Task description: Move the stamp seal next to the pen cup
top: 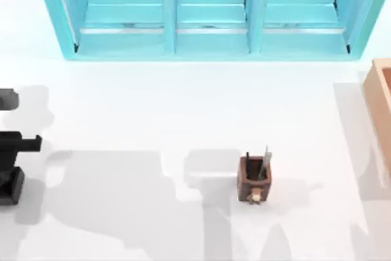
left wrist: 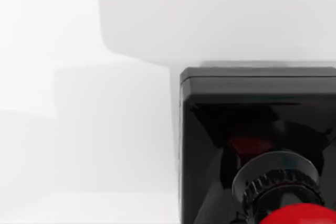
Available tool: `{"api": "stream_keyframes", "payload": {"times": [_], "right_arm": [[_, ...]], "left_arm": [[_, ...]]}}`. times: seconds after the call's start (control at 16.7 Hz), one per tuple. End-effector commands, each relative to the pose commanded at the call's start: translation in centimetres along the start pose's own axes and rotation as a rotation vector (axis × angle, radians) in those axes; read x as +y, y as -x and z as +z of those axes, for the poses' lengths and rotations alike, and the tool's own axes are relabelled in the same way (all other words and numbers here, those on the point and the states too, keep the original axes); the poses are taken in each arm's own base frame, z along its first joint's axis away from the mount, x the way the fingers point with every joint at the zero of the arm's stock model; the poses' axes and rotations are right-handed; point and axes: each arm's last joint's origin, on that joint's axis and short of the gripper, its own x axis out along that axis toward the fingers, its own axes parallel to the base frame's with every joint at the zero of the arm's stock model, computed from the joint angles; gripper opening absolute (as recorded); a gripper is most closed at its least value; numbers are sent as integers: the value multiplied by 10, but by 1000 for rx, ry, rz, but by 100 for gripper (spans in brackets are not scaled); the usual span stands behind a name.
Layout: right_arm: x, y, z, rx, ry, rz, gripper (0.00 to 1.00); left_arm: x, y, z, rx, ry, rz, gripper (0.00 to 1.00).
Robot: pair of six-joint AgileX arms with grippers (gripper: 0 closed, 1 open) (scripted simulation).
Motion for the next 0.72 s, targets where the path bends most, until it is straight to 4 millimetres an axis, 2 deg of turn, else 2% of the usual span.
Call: {"api": "stream_keyframes", "payload": {"times": [0.12,0.24,0.48,0.6,0.72], "right_arm": [[0,0,0,0,0,0,100],[0,0,0,0,0,0,100],[0,0,0,0,0,0,100],[0,0,0,0,0,0,100],[0,0,0,0,0,0,100]], "left_arm": [[-21,18,9,2,-4,1,0],[-49,46,16,7,-6,2,0],[-108,106,6,14,0,5,0],[-125,125,-2,2,0,2,0],[-130,132,-6,-3,0,0,0]]}}
